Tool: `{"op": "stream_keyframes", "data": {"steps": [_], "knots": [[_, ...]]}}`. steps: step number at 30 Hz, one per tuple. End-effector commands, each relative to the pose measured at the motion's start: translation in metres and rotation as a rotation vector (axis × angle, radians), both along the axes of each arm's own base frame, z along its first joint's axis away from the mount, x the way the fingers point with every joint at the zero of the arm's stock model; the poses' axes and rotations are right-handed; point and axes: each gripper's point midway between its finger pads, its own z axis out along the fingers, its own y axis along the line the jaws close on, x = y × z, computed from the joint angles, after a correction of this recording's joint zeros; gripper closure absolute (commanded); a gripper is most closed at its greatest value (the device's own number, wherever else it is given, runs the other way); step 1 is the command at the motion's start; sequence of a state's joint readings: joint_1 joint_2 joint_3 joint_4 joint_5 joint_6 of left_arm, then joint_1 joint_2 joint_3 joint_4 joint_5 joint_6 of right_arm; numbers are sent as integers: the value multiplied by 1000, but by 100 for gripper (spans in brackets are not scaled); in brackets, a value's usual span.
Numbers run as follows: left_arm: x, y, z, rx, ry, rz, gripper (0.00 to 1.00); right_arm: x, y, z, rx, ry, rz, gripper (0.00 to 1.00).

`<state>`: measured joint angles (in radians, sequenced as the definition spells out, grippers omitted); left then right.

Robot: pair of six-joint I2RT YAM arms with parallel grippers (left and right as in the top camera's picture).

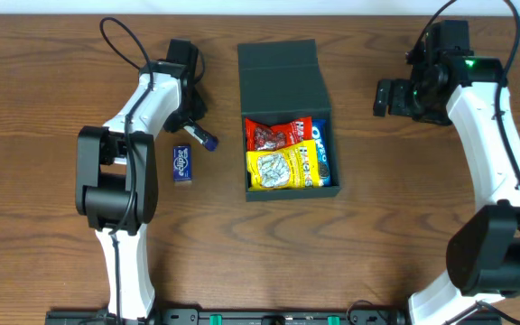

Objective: Pack container
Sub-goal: 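Carry the blue bar over the box and lower it inside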

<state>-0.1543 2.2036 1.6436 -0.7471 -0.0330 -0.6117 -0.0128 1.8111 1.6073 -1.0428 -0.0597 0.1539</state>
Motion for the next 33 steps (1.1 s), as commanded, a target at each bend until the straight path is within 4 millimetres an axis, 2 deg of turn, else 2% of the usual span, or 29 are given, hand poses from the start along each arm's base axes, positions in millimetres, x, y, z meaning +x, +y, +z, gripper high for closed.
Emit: {"op": "stream_keyframes", "data": {"steps": [1, 8, 12, 16, 20, 22, 25, 26, 29, 33], "knots": [[-8, -4, -21, -25, 54, -10, 68, -1, -1, -3, 7, 9, -20, 1], [-11, -2, -22, -21, 70, -8, 78, -1, -1, -3, 6, 8, -20, 1], [-10, -2, -11, -19, 78, -8, 91, 0, -1, -3, 6, 6, -20, 1], [2, -3, 16, -10, 55, -8, 94, 2, -1, -2, 5, -5, -20, 1], [24, -6, 63, -13, -12, -18, 94, 6, -4, -1, -7, -21, -26, 1], [32, -12, 85, -15, -47, -46, 94, 6, -14, -1, -36, -21, -77, 1], [38, -29, 110, -16, -89, -115, 94, 5, -31, -1, -73, -22, -149, 1], [38, -43, 117, -23, -102, -163, 94, 6, -35, 0, -73, -24, -159, 1], [33, -82, 123, -57, -116, -251, 94, 5, -48, 0, -74, -24, -191, 1], [16, -134, 123, -77, -112, -365, 94, 4, -68, 0, -73, -27, -225, 1]]}}
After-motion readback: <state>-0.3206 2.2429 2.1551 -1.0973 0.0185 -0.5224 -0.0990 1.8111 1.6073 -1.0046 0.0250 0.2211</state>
